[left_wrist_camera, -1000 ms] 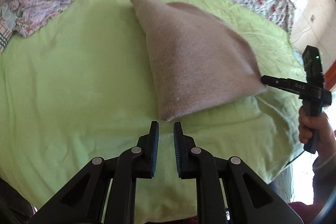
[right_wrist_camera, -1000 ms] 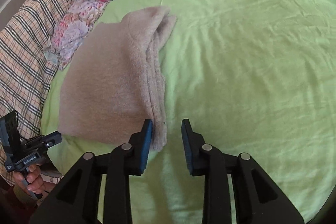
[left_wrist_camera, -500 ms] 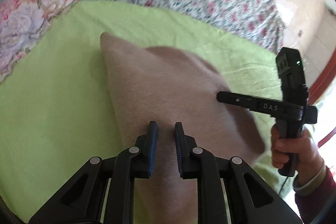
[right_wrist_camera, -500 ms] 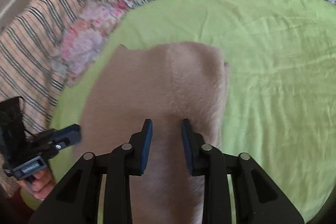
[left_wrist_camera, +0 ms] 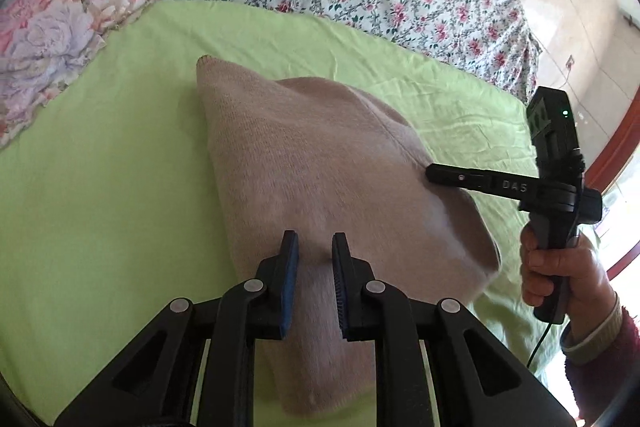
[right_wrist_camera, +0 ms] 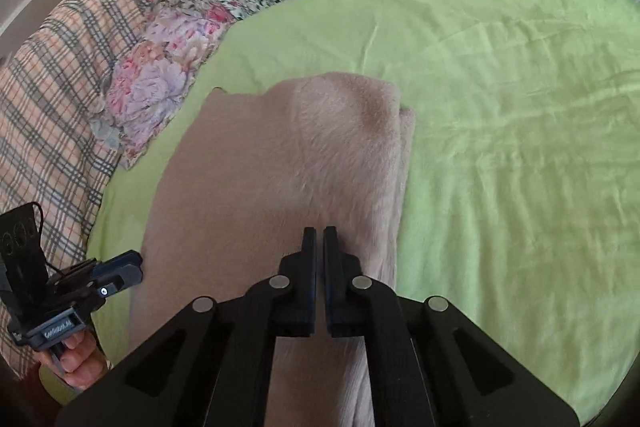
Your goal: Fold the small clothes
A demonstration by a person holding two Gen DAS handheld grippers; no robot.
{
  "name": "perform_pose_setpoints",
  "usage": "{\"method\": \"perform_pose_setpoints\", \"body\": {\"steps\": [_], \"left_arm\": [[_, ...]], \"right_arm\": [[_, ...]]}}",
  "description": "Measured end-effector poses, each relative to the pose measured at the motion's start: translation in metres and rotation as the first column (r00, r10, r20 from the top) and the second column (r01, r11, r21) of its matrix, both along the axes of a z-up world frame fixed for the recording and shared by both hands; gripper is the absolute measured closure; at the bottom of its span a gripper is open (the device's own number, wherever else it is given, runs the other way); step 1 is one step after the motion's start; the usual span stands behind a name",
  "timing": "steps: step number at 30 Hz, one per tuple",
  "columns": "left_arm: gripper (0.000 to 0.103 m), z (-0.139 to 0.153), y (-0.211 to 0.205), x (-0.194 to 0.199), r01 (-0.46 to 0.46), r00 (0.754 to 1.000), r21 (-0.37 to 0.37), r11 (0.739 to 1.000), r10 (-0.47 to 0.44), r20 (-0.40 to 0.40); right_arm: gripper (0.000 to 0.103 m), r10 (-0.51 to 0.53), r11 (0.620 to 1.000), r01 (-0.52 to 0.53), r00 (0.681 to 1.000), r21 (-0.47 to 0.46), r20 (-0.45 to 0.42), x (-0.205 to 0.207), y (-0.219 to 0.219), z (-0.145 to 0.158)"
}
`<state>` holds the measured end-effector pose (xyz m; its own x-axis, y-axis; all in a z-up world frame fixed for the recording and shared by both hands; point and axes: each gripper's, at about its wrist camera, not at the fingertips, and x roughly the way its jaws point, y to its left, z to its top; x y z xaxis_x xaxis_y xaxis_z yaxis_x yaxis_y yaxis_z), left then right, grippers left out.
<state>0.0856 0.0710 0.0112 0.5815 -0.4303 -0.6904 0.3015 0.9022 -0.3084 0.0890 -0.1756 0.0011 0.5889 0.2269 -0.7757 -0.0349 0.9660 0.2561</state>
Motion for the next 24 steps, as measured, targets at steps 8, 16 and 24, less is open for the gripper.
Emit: {"method": "perform_pose_setpoints", "body": {"steps": [8,16,24], "left_arm": [[0.088,-0.029,-0.004,-0.054,0.036,0.997,0.04,0.999,-0.033,-0.076],[0.088,-0.04,-0.011,-0.056,0.005,0.997,0.08,0.997,0.002,-0.082],[0.087,-0.038,-0.008,-0.065,-0.006,0.994,0.079,0.997,0.014,-0.104]], "right_arm": [[0.099,-0.016,0.999,0.013,0.996,-0.033,-0.085,-0.066,-0.012,-0.038],[0.103,-0.05,0.999,0.049,0.998,-0.015,-0.042,-0.073,-0.017,-0.039],[0.103,-0.077,0.997,0.076,0.996,-0.036,-0.039,-0.088,-0.015,-0.032]]}}
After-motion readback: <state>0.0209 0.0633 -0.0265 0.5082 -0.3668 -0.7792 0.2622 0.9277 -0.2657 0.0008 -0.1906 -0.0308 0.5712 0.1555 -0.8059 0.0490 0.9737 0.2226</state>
